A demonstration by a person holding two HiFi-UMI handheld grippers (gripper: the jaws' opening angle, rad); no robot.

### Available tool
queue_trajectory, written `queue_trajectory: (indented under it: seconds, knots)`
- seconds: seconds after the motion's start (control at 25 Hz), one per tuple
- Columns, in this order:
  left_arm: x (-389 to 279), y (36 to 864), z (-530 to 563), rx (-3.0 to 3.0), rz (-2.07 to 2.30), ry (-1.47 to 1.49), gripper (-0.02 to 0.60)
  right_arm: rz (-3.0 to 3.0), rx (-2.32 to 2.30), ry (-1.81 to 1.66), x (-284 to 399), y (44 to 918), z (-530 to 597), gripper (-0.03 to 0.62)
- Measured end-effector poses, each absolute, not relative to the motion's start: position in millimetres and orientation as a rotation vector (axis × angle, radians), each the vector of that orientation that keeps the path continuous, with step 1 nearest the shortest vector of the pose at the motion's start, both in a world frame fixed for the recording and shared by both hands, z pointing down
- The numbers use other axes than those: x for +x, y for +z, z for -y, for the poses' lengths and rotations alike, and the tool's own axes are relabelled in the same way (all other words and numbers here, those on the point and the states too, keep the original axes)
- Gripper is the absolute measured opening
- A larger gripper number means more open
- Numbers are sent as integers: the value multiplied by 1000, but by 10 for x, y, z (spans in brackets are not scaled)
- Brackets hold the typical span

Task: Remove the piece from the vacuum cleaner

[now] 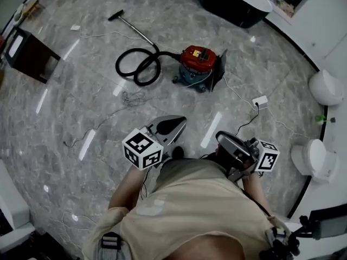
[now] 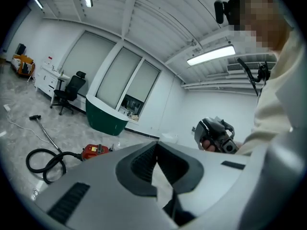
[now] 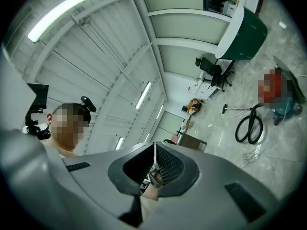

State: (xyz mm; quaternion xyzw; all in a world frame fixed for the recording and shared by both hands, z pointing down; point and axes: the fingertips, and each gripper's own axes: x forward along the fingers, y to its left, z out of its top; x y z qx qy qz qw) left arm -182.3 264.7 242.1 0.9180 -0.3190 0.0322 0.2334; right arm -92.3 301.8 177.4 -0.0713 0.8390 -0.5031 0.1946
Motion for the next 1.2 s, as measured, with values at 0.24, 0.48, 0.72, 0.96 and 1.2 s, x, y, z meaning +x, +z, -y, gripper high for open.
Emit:
queue_trajectory:
  seconds: [0.24, 0.48, 0.72, 0.96, 1.2]
  knots:
    - [-2116, 2453, -2645, 2470, 938, 54, 5, -2385, -135, -1472, -1227, 1751, -2929, 5]
    - [-2258, 2508, -2513, 2441, 1023, 64, 5, -2419, -98, -1464, -1301, 1760, -2782, 5]
    - [-2125, 2470, -2328, 2448, 1086, 124, 5, -2357, -59, -1483, -1180, 1825, -2519, 5]
    - [-1826, 2584, -2000, 2414, 1130, 228, -2, -2290, -60, -1498, -809, 1905, -2161, 5]
    - [-1275, 2487, -1500, 2449, 1125, 294, -2, -2260, -118, -1522, -262, 2113, -1691, 5]
